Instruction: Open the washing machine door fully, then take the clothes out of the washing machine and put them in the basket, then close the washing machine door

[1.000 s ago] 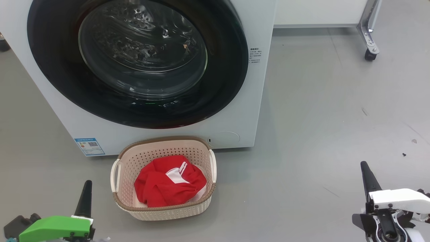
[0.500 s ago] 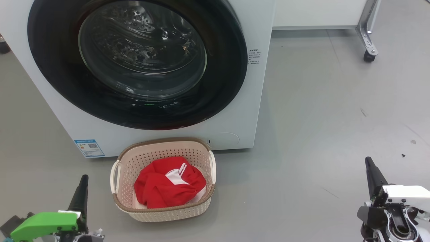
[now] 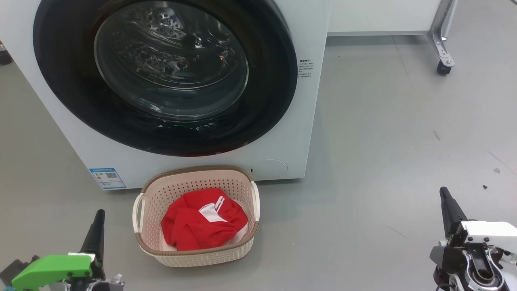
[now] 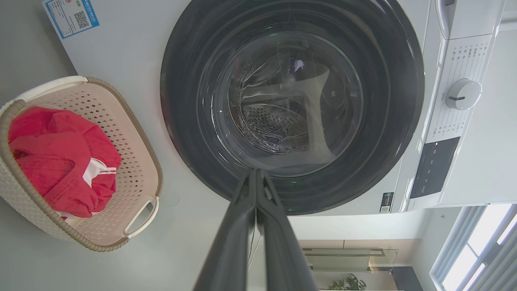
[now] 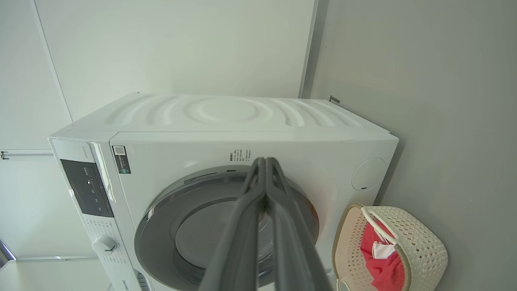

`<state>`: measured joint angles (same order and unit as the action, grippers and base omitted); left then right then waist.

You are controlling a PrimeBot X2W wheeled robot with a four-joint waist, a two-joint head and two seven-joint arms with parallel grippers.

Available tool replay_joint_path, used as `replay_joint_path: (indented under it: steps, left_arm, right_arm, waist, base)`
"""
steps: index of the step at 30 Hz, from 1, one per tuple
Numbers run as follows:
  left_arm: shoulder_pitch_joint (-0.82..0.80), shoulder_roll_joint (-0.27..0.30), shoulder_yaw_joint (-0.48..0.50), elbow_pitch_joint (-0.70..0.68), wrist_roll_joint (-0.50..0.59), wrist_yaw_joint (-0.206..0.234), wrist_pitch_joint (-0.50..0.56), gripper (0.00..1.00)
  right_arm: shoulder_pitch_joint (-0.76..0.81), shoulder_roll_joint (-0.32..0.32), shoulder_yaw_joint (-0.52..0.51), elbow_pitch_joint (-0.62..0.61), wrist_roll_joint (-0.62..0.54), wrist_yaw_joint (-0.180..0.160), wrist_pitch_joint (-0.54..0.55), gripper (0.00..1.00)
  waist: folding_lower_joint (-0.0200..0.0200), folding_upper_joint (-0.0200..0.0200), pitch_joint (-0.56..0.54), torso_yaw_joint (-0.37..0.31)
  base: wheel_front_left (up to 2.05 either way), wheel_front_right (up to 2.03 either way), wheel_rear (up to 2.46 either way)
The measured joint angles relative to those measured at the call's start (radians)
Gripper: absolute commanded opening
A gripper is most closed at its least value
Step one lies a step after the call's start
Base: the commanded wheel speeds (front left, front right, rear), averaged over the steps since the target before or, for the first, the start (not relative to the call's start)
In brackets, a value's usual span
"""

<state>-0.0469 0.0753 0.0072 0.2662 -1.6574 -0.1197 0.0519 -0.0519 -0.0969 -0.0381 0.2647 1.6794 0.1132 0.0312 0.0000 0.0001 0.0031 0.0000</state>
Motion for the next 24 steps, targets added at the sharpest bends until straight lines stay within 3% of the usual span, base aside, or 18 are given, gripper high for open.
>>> replay_joint_path:
  steps: [24]
  left_arm:
    - [-0.001,0.000,0.003,0.008,0.000,0.000,0.000,0.00]
  right_arm:
    - [-0.002,0.000,-0.003,0.006,0.000,0.002,0.000,0.00]
  waist:
    - [0.0000,0.0000,0.000,0.000]
  base:
    - [0.00,0.00,0.00]
